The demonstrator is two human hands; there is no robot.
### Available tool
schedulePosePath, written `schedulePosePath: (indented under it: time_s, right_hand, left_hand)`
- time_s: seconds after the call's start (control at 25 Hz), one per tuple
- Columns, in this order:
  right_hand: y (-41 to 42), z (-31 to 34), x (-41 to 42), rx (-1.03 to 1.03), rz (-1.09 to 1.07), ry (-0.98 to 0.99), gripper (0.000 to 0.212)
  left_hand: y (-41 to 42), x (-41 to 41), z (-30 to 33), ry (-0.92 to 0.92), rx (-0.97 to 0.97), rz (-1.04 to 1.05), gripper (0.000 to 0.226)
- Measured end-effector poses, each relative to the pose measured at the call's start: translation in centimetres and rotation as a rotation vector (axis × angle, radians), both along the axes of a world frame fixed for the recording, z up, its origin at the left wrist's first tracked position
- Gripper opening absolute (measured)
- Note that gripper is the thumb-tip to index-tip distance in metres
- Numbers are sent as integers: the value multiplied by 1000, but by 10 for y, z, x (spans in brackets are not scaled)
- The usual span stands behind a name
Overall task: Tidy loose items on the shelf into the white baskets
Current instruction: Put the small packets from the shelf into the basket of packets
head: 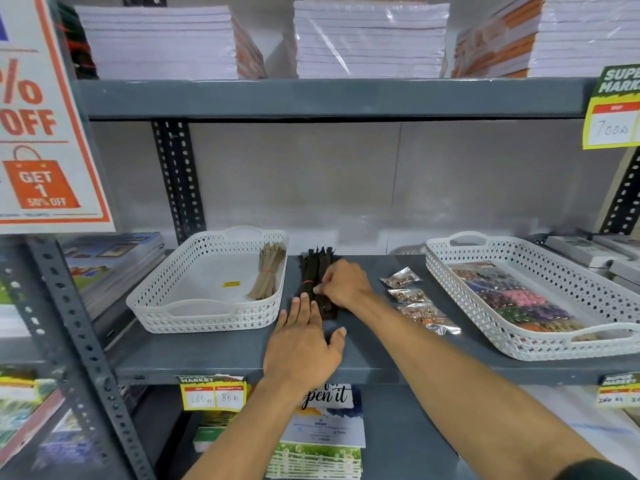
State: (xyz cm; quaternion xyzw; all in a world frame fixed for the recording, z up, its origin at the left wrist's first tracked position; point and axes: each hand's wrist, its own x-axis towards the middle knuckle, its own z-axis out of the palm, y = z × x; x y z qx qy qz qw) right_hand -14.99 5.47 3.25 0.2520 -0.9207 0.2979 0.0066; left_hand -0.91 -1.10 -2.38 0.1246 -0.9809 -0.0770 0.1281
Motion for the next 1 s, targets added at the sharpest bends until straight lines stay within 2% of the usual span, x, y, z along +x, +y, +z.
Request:
schedulePosePath:
  time_s: [0.12,0.24,0.4,0.48,0.64,0.76,0.88,1.0]
  right_hand:
    - [33,11,-1,-47,8,3,19]
    - [100,30,1,-77,-55,146,23]
    - [181,32,29,127,-62,298,38]
    - [200,19,46,280,-45,305,40]
    - [208,-18,47,442,-83,335,28]
    - [204,-28,43,418,-108,421,22]
    - [206,-29,50,345,-86,507,29]
    - [220,-9,61,137,-111,549,29]
  left_hand:
    - [-1,0,1,-6,30,-7,85]
    - [1,5,7,32,106,-38,85]
    - [32,-11,27,162,89,-181,72]
    - [57,-33,31,62,65,-259,67]
    - [77,-55,17,-157,5,-218,67]
    - [74,-55,12,-165,14,-209,68]
    - [75,-53,14,-165,20,-213,68]
    - [75,-53,13,-167,19,-213,68]
